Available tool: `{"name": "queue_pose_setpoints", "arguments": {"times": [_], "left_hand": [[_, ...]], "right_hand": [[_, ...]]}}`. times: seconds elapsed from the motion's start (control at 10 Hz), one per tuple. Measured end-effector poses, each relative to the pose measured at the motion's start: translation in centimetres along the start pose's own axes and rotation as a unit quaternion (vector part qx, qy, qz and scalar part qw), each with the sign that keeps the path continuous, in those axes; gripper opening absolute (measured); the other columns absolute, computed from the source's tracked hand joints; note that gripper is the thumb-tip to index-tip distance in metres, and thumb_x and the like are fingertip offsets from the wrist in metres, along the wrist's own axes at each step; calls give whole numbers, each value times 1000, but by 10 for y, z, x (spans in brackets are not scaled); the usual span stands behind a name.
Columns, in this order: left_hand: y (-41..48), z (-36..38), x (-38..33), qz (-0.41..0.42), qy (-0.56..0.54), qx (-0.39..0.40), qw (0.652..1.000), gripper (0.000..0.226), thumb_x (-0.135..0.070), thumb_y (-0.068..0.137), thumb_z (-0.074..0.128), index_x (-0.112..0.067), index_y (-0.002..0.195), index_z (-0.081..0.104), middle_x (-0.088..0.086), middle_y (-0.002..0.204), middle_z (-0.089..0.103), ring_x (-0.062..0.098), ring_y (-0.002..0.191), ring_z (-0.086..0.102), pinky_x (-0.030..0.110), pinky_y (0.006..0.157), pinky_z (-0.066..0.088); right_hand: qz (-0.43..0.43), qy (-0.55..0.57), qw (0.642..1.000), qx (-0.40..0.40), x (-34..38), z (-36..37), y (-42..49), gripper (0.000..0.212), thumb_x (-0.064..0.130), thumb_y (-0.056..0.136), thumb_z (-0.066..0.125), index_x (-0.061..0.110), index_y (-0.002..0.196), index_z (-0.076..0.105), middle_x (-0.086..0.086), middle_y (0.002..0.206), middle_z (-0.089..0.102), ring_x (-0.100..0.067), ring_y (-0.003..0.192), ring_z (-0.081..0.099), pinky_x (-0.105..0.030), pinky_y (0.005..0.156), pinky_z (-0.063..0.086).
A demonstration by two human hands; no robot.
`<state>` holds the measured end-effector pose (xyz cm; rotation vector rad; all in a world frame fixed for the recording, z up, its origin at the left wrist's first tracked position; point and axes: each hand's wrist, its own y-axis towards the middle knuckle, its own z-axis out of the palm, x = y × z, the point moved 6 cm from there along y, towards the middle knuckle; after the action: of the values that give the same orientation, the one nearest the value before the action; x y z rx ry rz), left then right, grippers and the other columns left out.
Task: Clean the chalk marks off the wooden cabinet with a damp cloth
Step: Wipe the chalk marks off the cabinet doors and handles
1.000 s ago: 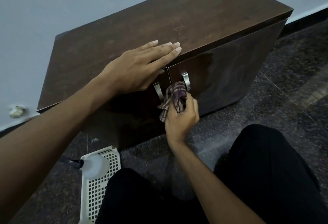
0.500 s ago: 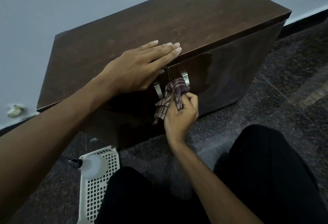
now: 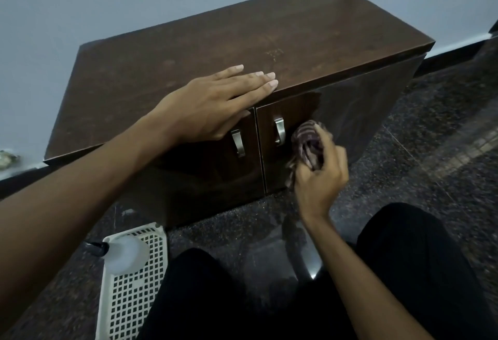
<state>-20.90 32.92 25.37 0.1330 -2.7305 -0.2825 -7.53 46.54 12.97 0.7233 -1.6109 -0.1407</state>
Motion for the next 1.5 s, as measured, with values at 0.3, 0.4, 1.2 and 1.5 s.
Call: {"name": "queue_pose_setpoints", "arguments": {"times": [0.3,0.4,1.2,1.5], "left_hand": [[0,3,1,3,8,8,1000,51,-19,109,35,-8,157,23,9,163,26,20,151,27,45,122,27],[0,2,1,3,11,3,1000,51,-17,108,37,-6,156,24,10,163,27,21,150,29,46,122,28],[1,-1,-1,5,8,-8,1000,49,-16,108,38,-5,155,29,12,161,32,23,149,32,47,122,28],[1,3,1,2,13,-5,1000,49,-16,108,37,-5,155,28,11,161,31,22,149,32,45,122,28]], "right_hand": [[-245,-186,951,-32,6,11,35,46,2,71,78,29,108,73,0,77,48,-10,59,41,-19,52,31],[-238,-171,955,-51,3,15,36,57,-2,68,78,31,113,68,7,88,37,-10,62,43,-19,55,34],[-403,-117,906,61,-34,32,14,57,-7,86,73,26,130,58,-6,110,44,-23,88,52,-38,62,55],[-460,-115,872,122,-21,32,54,35,12,91,74,32,119,65,-4,109,49,-26,90,54,-46,74,57]]}}
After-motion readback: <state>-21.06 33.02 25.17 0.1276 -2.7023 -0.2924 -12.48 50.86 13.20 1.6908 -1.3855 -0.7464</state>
